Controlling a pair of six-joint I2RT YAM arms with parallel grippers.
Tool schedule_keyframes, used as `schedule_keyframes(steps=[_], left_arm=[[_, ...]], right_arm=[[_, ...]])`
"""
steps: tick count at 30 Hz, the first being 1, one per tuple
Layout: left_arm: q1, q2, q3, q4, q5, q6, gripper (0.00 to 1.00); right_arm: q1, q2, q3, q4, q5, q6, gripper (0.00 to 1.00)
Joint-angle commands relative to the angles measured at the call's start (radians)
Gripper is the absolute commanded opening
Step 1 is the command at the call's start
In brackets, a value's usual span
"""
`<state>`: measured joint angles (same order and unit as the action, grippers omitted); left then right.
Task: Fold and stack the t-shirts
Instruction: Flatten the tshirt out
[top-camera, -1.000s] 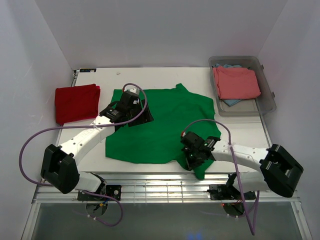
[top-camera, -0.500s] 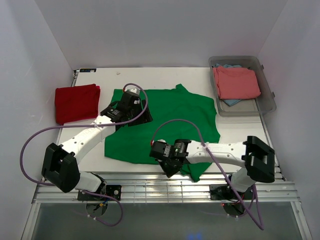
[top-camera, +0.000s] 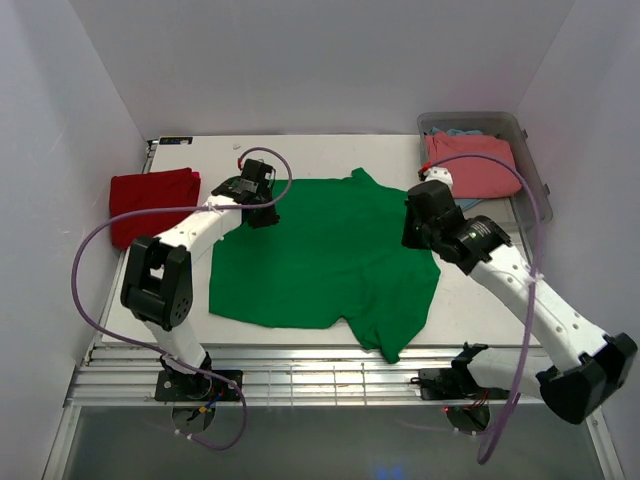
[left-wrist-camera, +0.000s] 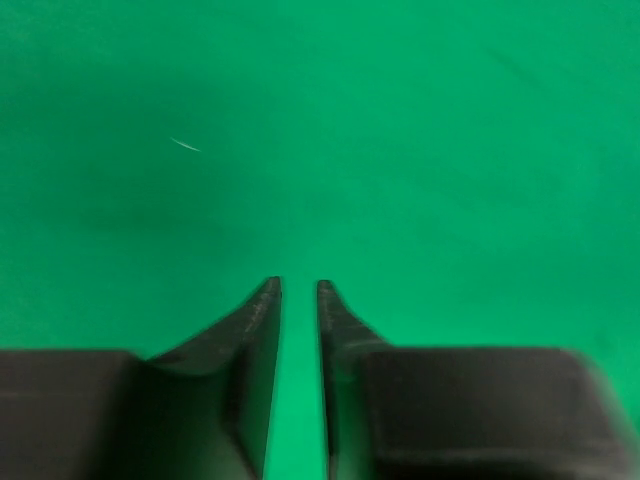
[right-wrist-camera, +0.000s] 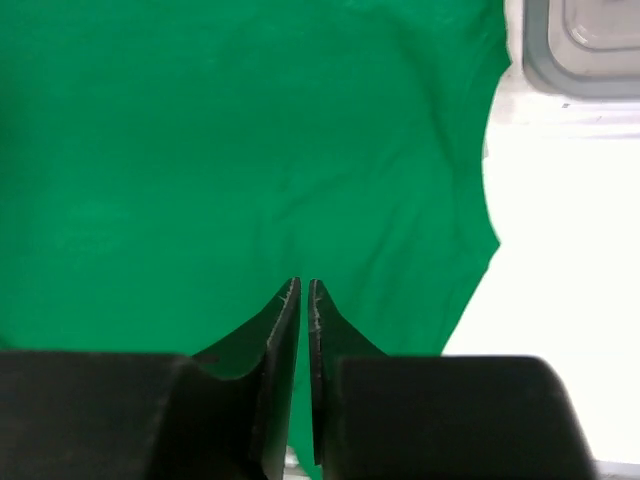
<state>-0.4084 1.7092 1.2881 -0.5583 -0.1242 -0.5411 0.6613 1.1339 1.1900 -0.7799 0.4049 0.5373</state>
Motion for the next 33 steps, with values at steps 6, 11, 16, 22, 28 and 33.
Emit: schedule_keyframes(steps=[6, 11, 16, 22, 28, 33], left_arm=[[0.042, 0.154, 0.100, 0.005, -0.041, 0.069, 0.18], [0.042, 0.162, 0.085, 0.054, -0.043, 0.072, 0.16], [0.042, 0.179, 0.045, 0.052, -0.054, 0.079, 0.14], [0.042, 0.182, -0.041, 0.046, -0.063, 0.058, 0.11], [0.042, 0.193, -0.099, 0.049, -0.068, 0.052, 0.09], [0.042, 0.179, -0.156, 0.049, -0.061, 0.033, 0.03]], right_arm=[[-0.124, 0.384, 0.051, 0.316, -0.090, -0.211, 0.08], [-0.163, 0.539, 0.128, 0.395, -0.083, -0.235, 0.08], [-0.175, 0.610, 0.129, 0.421, -0.092, -0.269, 0.08], [-0.175, 0.653, -0.007, 0.498, -0.127, -0.280, 0.08], [-0.175, 0.713, -0.078, 0.527, -0.198, -0.247, 0.08], [-0.173, 0.708, -0.135, 0.524, -0.232, -0.226, 0.08]])
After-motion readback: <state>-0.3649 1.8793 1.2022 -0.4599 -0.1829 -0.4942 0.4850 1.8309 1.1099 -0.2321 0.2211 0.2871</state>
